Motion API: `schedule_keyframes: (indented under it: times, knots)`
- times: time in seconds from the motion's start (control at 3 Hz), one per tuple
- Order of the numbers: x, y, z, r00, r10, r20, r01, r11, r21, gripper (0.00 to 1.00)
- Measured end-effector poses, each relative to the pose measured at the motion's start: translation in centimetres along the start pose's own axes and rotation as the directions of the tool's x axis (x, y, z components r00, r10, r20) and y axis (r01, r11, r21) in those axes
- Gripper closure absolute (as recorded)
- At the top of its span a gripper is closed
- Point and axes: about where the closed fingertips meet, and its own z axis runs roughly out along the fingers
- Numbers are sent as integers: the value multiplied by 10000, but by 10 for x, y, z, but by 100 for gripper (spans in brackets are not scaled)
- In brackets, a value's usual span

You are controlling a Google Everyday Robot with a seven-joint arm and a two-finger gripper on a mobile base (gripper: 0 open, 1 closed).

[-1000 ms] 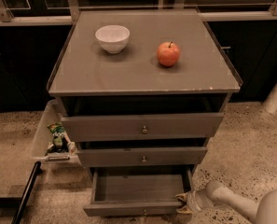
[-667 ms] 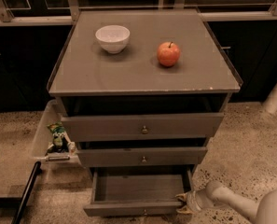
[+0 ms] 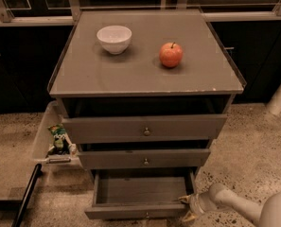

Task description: Open bottom drawer

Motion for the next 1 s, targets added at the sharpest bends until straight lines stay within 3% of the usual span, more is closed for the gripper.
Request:
schedule_keyframes:
  times: [0.33, 0.67, 1.0]
  knots:
    - [0, 0, 0, 10000, 0, 0, 0, 10000, 0, 0]
    - [-3, 6, -1, 10000, -34, 12, 34, 10000, -13, 0]
    - [-16, 9, -30, 9980, -620, -114, 626, 9966, 532, 0]
